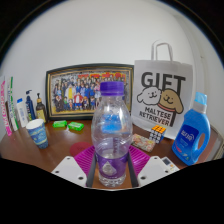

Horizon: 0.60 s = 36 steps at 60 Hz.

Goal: Pour water

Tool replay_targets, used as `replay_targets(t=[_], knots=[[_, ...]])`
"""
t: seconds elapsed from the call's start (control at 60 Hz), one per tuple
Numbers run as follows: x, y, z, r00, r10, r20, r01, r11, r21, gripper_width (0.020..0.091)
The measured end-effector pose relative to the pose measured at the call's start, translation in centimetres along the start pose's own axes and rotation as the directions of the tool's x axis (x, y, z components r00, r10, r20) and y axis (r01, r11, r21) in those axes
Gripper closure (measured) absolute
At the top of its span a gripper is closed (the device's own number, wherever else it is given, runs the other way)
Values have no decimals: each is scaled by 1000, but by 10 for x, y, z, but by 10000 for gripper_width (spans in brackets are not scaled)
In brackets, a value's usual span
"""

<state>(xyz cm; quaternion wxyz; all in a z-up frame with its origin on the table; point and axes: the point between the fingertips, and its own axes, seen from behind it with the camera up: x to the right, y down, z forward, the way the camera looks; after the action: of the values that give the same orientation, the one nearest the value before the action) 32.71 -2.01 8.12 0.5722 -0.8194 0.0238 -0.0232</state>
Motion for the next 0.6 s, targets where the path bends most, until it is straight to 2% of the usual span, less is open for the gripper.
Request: replay_targets(t=[0.1,0.15,0.2,0.3,0.317,0.45,0.6], knots=[[-1,-1,2,1000,-8,17,8,1000,6,644],[-1,-1,1,1000,-13,21,13,1000,2,710],[-1,1,1,1000,-20,23,20,1000,-6,747],[-2,-1,3,998,-63,20,63,998,-31,752],[-2,-1,3,997,-80,17,80,996,-33,794],[-8,-23,4,977,-213,-23,213,977,-27,796],[-25,-69,14,904,-421,-73,422,907,-9,796]])
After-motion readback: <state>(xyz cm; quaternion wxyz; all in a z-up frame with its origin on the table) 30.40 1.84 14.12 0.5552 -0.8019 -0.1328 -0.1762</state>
